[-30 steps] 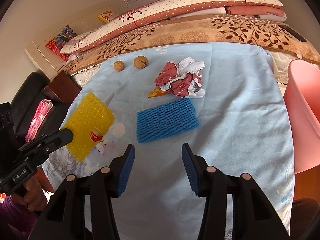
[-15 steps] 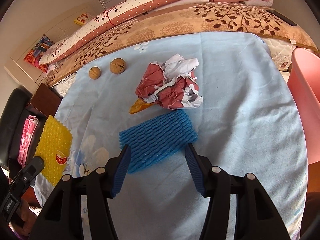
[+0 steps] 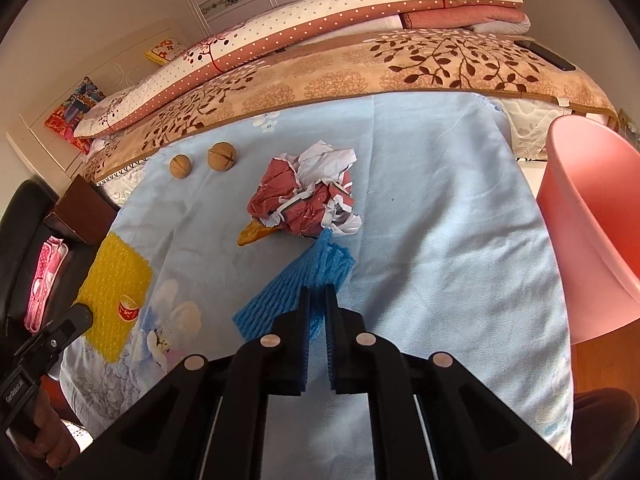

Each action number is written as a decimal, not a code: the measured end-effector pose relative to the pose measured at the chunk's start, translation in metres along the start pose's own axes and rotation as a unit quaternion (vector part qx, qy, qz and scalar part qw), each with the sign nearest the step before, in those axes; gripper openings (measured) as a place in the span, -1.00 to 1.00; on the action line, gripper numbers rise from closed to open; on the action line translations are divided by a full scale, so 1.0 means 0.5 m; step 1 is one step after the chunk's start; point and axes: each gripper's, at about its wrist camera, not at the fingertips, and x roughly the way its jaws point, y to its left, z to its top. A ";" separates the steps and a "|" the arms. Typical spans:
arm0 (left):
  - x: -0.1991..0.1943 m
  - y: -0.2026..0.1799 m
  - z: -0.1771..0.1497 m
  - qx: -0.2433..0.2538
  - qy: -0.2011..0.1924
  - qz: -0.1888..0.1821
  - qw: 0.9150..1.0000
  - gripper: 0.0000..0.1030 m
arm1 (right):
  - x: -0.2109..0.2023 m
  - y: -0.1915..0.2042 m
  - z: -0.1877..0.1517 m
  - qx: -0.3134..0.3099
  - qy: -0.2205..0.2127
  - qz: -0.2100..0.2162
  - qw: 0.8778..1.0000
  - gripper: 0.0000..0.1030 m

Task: Collect trash
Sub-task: 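Grasp the blue foam net with the right tool while the left holds the yellow net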

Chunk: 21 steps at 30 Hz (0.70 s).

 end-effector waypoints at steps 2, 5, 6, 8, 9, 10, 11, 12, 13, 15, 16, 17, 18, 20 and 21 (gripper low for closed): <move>0.004 -0.008 0.005 0.001 -0.002 -0.002 1.000 -0.82 | -0.028 -0.005 -0.004 -0.015 -0.018 -0.014 1.000 -0.88; 0.010 -0.024 0.014 0.002 -0.005 -0.005 1.000 -0.82 | -0.066 -0.016 -0.014 -0.031 -0.040 -0.030 0.998 -0.88; 0.012 -0.030 0.017 0.003 -0.005 -0.007 1.000 -0.82 | -0.077 -0.020 -0.018 -0.035 -0.046 -0.036 0.998 -0.88; 0.019 -0.044 0.023 0.005 -0.005 -0.009 1.000 -0.82 | -0.097 -0.029 -0.024 -0.038 -0.056 -0.044 0.997 -0.88; 0.022 -0.052 0.025 0.006 -0.004 -0.011 1.000 -0.82 | -0.106 -0.035 -0.027 -0.039 -0.061 -0.047 0.996 -0.88; 0.026 -0.059 0.028 0.008 -0.004 -0.012 1.000 -0.82 | -0.115 -0.040 -0.028 -0.040 -0.065 -0.050 0.996 -0.88; 0.030 -0.068 0.031 0.011 -0.003 -0.014 1.000 -0.82 | -0.124 -0.045 -0.030 -0.041 -0.070 -0.052 0.995 -0.88; 0.034 -0.078 0.034 0.014 -0.003 -0.015 1.000 -0.82 | -0.132 -0.051 -0.032 -0.040 -0.074 -0.053 0.995 -0.88; 0.038 -0.087 0.037 0.016 -0.002 -0.017 1.000 -0.82 | -0.141 -0.057 -0.033 -0.040 -0.079 -0.054 0.995 -0.88; 0.048 -0.109 0.043 0.022 -0.001 -0.021 1.000 -0.82 | -0.157 -0.069 -0.034 -0.039 -0.087 -0.056 0.994 -0.88; 0.053 -0.121 0.046 0.027 0.001 -0.023 0.999 -0.82 | -0.165 -0.075 -0.034 -0.038 -0.092 -0.056 0.994 -0.88; 0.060 -0.132 0.049 0.032 0.002 -0.025 0.999 -0.82 | -0.172 -0.082 -0.034 -0.036 -0.095 -0.057 0.993 -0.88; 0.066 -0.144 0.054 0.036 0.004 -0.026 0.999 -0.82 | -0.180 -0.089 -0.033 -0.036 -0.100 -0.059 0.993 -0.88; 0.078 -0.166 0.064 0.043 0.005 -0.032 0.999 -0.82 | -0.195 -0.105 -0.030 -0.032 -0.108 -0.062 0.992 -0.88; 0.084 -0.177 0.069 0.046 0.005 -0.035 0.998 -0.82 | -0.202 -0.115 -0.027 -0.028 -0.112 -0.064 0.991 -0.88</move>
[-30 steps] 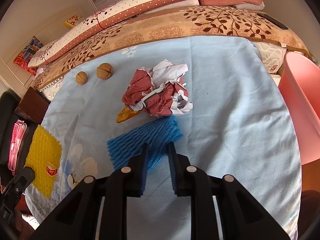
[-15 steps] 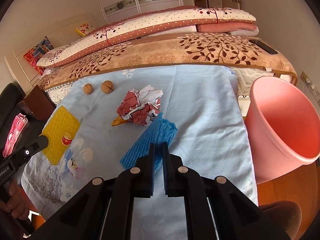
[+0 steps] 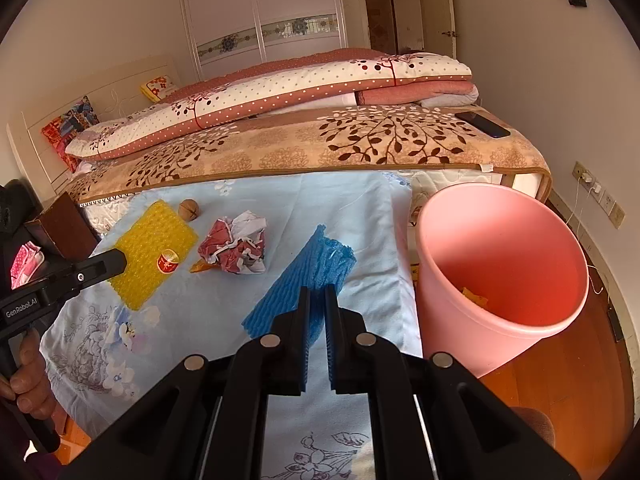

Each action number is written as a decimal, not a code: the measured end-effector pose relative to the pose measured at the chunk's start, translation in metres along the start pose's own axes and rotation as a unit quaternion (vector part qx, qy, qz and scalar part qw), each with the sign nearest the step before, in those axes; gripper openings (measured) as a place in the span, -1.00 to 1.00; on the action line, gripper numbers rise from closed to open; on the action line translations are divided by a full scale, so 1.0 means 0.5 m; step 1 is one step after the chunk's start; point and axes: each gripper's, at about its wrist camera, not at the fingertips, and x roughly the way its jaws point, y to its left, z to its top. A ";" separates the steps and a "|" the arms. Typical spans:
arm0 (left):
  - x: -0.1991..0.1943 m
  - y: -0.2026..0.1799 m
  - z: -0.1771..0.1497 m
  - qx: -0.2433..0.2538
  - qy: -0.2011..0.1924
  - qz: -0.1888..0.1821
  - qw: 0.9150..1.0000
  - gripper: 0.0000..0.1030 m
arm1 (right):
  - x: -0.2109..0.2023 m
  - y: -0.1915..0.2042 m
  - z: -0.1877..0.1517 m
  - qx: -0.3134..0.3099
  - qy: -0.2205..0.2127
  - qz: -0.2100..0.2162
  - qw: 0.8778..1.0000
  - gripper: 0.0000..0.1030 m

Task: Collect trash
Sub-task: 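Grasp the blue foam net with the right tool while the left holds the yellow net, then carry the yellow and blue foam nets in both tools over the pink bucket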

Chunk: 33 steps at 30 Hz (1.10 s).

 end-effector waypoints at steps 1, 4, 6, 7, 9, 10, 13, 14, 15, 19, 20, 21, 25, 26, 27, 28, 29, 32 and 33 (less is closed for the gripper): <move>0.007 -0.010 0.006 0.003 0.000 -0.003 1.000 -0.82 | -0.005 -0.011 0.002 0.004 -0.003 -0.003 1.000 -0.88; 0.030 -0.042 0.023 0.014 0.003 -0.015 1.000 -0.82 | -0.014 -0.046 0.010 0.023 -0.009 -0.009 1.000 -0.88; 0.047 -0.063 0.033 0.023 0.005 -0.021 1.000 -0.82 | -0.019 -0.070 0.018 0.033 -0.013 -0.015 0.999 -0.88; 0.055 -0.075 0.038 0.028 0.006 -0.025 0.999 -0.82 | -0.022 -0.081 0.021 0.037 -0.016 -0.018 0.999 -0.88; 0.073 -0.098 0.048 0.038 0.007 -0.033 0.999 -0.82 | -0.029 -0.104 0.029 0.043 -0.021 -0.026 0.998 -0.88; 0.082 -0.110 0.053 0.043 0.009 -0.037 0.998 -0.82 | -0.033 -0.116 0.033 0.047 -0.023 -0.031 0.998 -0.88; 0.112 -0.141 0.065 0.050 0.012 -0.050 0.997 -0.82 | -0.041 -0.150 0.042 0.056 -0.029 -0.042 0.997 -0.88; 0.122 -0.152 0.069 0.053 0.014 -0.054 0.997 -0.82 | -0.044 -0.161 0.046 0.058 -0.032 -0.046 0.997 -0.88; 0.131 -0.163 0.072 0.056 0.014 -0.056 0.997 -0.82 | -0.048 -0.172 0.049 0.061 -0.034 -0.051 0.996 -0.88; 0.166 -0.205 0.083 0.075 0.020 -0.066 0.995 -0.82 | -0.055 -0.211 0.057 0.073 -0.042 -0.069 0.994 -0.87; 0.174 -0.214 0.085 0.080 0.021 -0.069 0.994 -0.82 | -0.057 -0.219 0.059 0.075 -0.043 -0.073 0.994 -0.87; 0.181 -0.223 0.086 0.084 0.022 -0.072 0.994 -0.82 | -0.058 -0.228 0.061 0.077 -0.044 -0.078 0.993 -0.87; 0.216 -0.258 0.092 0.096 0.030 -0.079 0.992 -0.82 | -0.062 -0.259 0.063 0.082 -0.047 -0.097 0.991 -0.87; 0.224 -0.264 0.093 0.098 0.033 -0.081 0.991 -0.82 | -0.062 -0.267 0.064 0.084 -0.047 -0.105 0.990 -0.87; 0.233 -0.271 0.093 0.100 0.037 -0.082 0.991 -0.82 | -0.062 -0.276 0.065 0.086 -0.048 -0.112 0.989 -0.87; 0.242 -0.278 0.093 0.102 0.040 -0.084 0.990 -0.82 | -0.062 -0.284 0.064 0.090 -0.048 -0.116 0.988 -0.87; 0.250 -0.285 0.092 0.104 0.043 -0.086 0.990 -0.82 | -0.062 -0.294 0.063 0.095 -0.049 -0.119 0.987 -0.87; 0.276 -0.305 0.090 0.110 0.054 -0.086 0.989 -0.82 | -0.061 -0.317 0.059 0.105 -0.048 -0.129 0.985 -0.87; 0.285 -0.310 0.089 0.111 0.058 -0.086 0.988 -0.82 | -0.057 -0.322 0.059 0.108 -0.046 -0.131 0.984 -0.87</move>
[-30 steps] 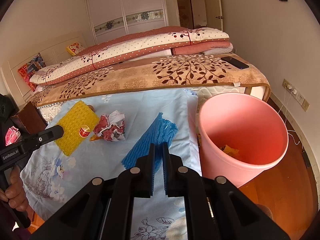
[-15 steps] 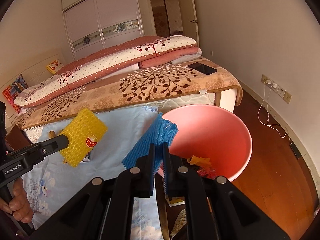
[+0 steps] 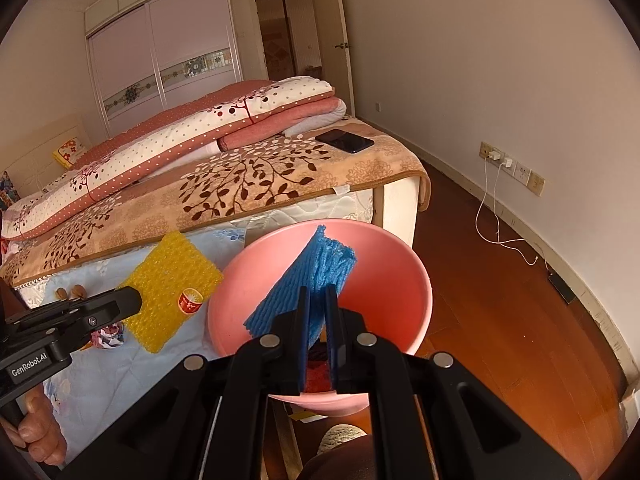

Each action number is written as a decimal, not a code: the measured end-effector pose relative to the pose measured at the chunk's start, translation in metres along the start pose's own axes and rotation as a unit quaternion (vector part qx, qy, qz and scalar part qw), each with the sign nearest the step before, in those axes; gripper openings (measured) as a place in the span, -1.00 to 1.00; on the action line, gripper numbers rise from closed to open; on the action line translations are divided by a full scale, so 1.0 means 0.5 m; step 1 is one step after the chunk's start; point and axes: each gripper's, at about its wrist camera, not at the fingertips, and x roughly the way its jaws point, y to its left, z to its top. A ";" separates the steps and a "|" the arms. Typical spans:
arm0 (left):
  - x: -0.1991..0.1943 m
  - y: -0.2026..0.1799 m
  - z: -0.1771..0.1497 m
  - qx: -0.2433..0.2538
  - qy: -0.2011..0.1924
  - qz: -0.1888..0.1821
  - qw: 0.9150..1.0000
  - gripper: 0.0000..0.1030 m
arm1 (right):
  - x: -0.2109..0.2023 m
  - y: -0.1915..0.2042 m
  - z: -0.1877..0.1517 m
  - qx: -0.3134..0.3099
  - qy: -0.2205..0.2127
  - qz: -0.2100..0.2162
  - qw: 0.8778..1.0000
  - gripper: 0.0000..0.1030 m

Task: Collect trash
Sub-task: 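Carry the yellow and blue foam nets in both tools over the pink bucket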

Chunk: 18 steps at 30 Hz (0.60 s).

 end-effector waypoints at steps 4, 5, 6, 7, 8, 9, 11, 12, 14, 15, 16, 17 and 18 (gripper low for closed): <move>0.032 -0.011 0.004 0.002 0.010 -0.001 1.000 -0.82 | 0.011 -0.016 -0.004 0.003 0.004 -0.007 1.000 -0.87; 0.040 -0.013 0.005 0.001 0.014 -0.002 1.000 -0.82 | 0.013 -0.019 -0.005 0.002 0.004 -0.009 1.000 -0.87; 0.048 -0.014 0.007 -0.001 0.018 -0.002 1.000 -0.82 | 0.015 -0.020 -0.007 0.001 0.005 -0.012 1.000 -0.87; 0.055 -0.015 0.007 -0.003 0.021 -0.002 1.000 -0.82 | 0.018 -0.024 -0.007 0.001 0.006 -0.013 1.000 -0.87; 0.062 -0.016 0.008 -0.003 0.024 -0.001 1.000 -0.82 | 0.021 -0.026 -0.008 0.003 0.007 -0.014 1.000 -0.87; 0.068 -0.017 0.008 -0.003 0.026 0.000 1.000 -0.82 | 0.025 -0.030 -0.008 0.005 0.008 -0.014 1.000 -0.87; 0.080 -0.018 0.010 -0.002 0.030 0.002 1.000 -0.82 | 0.031 -0.037 -0.010 0.009 0.011 -0.015 1.000 -0.87; 0.084 -0.019 0.009 -0.002 0.031 0.003 1.000 -0.82 | 0.035 -0.041 -0.012 0.011 0.013 -0.015 1.000 -0.87; 0.094 -0.019 0.010 -0.004 0.035 0.005 0.999 -0.82 | 0.041 -0.048 -0.014 0.014 0.017 -0.016 1.000 -0.87; 0.099 -0.018 0.011 -0.007 0.037 0.005 0.999 -0.82 | 0.045 -0.049 -0.015 0.016 0.018 -0.017 1.000 -0.87; 0.103 -0.018 0.011 -0.010 0.040 0.005 0.999 -0.82 | 0.048 -0.053 -0.017 0.017 0.020 -0.017 1.000 -0.87; 0.108 -0.017 0.011 -0.012 0.042 0.006 0.999 -0.82 | 0.050 -0.055 -0.018 0.019 0.021 -0.017 0.999 -0.87; 0.111 -0.017 0.010 -0.013 0.044 0.007 0.999 -0.82 | 0.052 -0.057 -0.018 0.020 0.022 -0.018 0.999 -0.87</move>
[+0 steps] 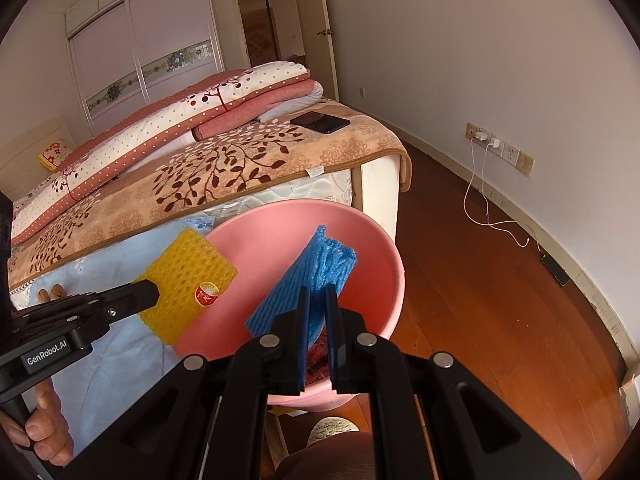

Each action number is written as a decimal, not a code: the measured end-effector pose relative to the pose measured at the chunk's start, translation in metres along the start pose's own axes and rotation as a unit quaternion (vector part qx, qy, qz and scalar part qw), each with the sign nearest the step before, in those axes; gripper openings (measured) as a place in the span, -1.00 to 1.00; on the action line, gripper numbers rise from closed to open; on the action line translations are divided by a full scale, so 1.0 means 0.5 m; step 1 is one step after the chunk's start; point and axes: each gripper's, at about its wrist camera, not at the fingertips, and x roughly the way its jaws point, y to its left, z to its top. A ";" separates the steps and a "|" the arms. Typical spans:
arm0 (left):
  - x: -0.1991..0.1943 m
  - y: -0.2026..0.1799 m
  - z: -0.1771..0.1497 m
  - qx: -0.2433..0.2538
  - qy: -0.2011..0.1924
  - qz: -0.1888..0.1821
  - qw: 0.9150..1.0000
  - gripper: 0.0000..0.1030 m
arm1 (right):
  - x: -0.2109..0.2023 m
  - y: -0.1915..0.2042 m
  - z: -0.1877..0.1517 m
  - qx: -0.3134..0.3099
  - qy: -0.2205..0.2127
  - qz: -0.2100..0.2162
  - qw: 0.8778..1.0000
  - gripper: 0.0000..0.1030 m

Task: Collect trash
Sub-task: 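Carry the yellow and blue foam nets in both tools over the pink bucket, then open both tools to drop the foam nets into the bucket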

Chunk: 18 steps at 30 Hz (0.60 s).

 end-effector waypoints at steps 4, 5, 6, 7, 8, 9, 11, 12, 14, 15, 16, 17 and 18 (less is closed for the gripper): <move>0.014 -0.001 0.002 0.001 0.011 0.004 1.000 -0.82 | 0.005 -0.009 0.000 0.004 0.002 -0.001 1.000 -0.87; 0.017 -0.002 0.001 0.005 0.013 0.007 1.000 -0.81 | 0.006 -0.010 0.000 0.005 0.002 -0.001 1.000 -0.87; 0.020 -0.004 0.001 0.010 0.015 0.012 1.000 -0.81 | 0.007 -0.010 0.000 0.006 0.002 -0.001 1.000 -0.87; 0.022 -0.005 0.001 0.013 0.017 0.015 1.000 -0.81 | 0.007 -0.011 0.000 0.007 0.002 -0.001 1.000 -0.87; 0.023 -0.006 -0.001 0.014 0.018 0.017 1.000 -0.80 | 0.008 -0.011 0.000 0.007 0.002 0.000 1.000 -0.87; 0.025 -0.006 -0.001 0.015 0.022 0.018 0.999 -0.71 | 0.010 -0.009 0.000 0.007 0.003 0.000 1.000 -0.87; 0.027 -0.007 -0.003 0.015 0.027 0.015 0.999 -0.50 | 0.011 -0.009 0.000 0.007 0.003 -0.001 1.000 -0.87; 0.026 -0.006 -0.004 0.012 0.025 0.012 1.000 -0.48 | 0.011 -0.009 0.000 0.007 0.003 -0.001 1.000 -0.86; 0.023 -0.005 -0.005 0.006 0.024 0.007 1.000 -0.47 | 0.011 -0.008 0.000 0.007 0.003 -0.001 1.000 -0.86; 0.022 -0.004 -0.004 0.003 0.025 0.005 1.000 -0.47 | 0.011 -0.008 0.000 0.007 0.003 -0.001 1.000 -0.86; 0.020 -0.002 -0.004 -0.001 0.025 0.002 1.000 -0.47 | 0.011 -0.008 0.000 0.007 0.003 -0.001 1.000 -0.86; 0.019 0.000 -0.003 -0.005 0.025 0.000 1.000 -0.46 | 0.010 -0.009 0.000 0.007 0.003 -0.001 1.000 -0.86; 0.017 0.001 -0.003 -0.007 0.025 -0.002 1.000 -0.46 | 0.009 -0.009 0.000 0.007 0.002 -0.001 1.000 -0.86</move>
